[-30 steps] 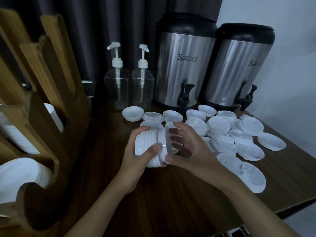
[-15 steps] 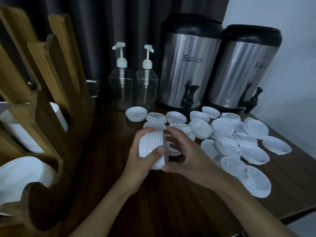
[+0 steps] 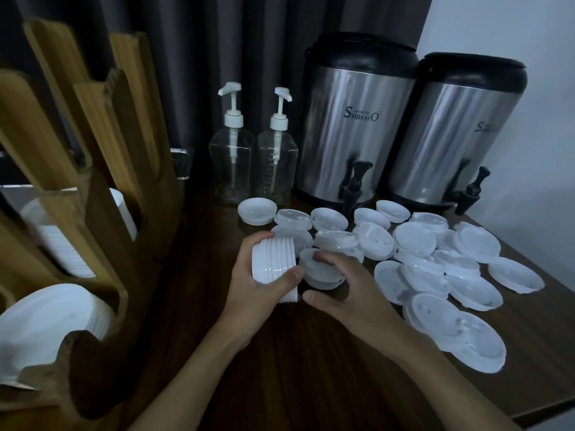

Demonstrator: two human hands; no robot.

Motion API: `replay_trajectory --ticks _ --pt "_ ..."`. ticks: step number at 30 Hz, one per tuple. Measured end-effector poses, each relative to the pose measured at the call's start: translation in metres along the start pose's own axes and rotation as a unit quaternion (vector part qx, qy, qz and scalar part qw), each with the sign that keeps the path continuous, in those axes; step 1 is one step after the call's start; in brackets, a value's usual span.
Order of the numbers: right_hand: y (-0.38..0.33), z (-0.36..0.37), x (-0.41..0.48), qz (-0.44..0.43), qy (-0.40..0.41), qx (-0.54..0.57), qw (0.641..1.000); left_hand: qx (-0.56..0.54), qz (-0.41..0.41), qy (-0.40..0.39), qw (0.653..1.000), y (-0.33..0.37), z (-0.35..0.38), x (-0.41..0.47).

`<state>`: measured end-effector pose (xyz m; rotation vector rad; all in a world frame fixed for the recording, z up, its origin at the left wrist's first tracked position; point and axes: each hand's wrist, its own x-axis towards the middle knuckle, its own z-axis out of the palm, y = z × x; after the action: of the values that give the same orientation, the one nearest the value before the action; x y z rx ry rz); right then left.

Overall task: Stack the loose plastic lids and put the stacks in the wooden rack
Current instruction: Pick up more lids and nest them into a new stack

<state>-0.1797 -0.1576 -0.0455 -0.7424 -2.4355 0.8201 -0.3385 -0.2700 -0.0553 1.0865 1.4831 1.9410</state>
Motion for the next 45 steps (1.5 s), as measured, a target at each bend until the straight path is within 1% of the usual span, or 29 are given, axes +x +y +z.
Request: replay_trajectory --ticks 2,3,5,9,14,16,19,21,25,30,33,35,40,43,45 --pt "0.008 0.006 -0.002 -0.026 0.075 -0.085 0.993 0.005 -0.001 0.018 1.0 -0.001 -0.002 0.002" --pt "0.011 0.009 -0.003 -0.033 0.098 -0.109 0.989 0.004 -0.003 0.023 1.0 -0.002 -0.002 0.003" --pt "0.016 0.015 -0.002 -0.029 0.118 -0.132 0.984 0.001 -0.009 0.023 1.0 -0.003 -0.001 0.004" --pt "0.018 0.021 0.005 -0.023 0.134 -0.144 0.98 0.012 -0.016 0.016 1.0 -0.004 0.001 0.002" --pt "0.015 0.019 0.012 -0.001 0.117 -0.123 0.985 -0.003 -0.038 0.018 0.999 -0.005 0.001 0.002" --pt "0.014 0.018 0.013 0.017 0.115 -0.085 0.99 -0.005 -0.039 0.021 0.999 -0.005 0.001 0.003" --pt "0.008 0.017 0.012 0.034 0.129 0.029 0.991 -0.019 -0.047 0.031 0.998 -0.006 -0.001 0.004" --pt "0.002 0.016 0.011 0.042 0.137 0.093 0.985 -0.029 -0.054 0.036 0.997 -0.007 -0.001 0.004" --pt "-0.013 0.013 0.01 0.042 0.156 0.176 0.971 -0.044 -0.07 0.046 0.996 -0.005 0.001 0.004" --pt "-0.025 0.013 0.008 0.008 0.126 0.221 0.967 -0.098 -0.089 0.042 0.99 -0.001 0.001 0.004" --pt "-0.029 0.014 0.007 0.002 0.059 0.277 0.959 -0.136 -0.097 0.036 0.985 0.002 0.0 0.003" --pt "-0.032 0.013 0.007 -0.002 0.022 0.297 0.955 -0.142 -0.095 0.035 0.985 0.002 0.0 0.003" --pt "-0.036 0.01 0.007 -0.014 -0.034 0.279 0.96 -0.131 -0.095 0.012 0.987 0.003 0.0 0.002" --pt "-0.036 0.007 0.007 0.006 -0.042 0.273 0.961 -0.13 -0.092 0.006 0.987 0.003 -0.001 0.002" --pt "-0.034 0.004 0.008 0.004 -0.047 0.26 0.964 -0.133 -0.088 -0.001 0.987 0.003 -0.002 0.002"
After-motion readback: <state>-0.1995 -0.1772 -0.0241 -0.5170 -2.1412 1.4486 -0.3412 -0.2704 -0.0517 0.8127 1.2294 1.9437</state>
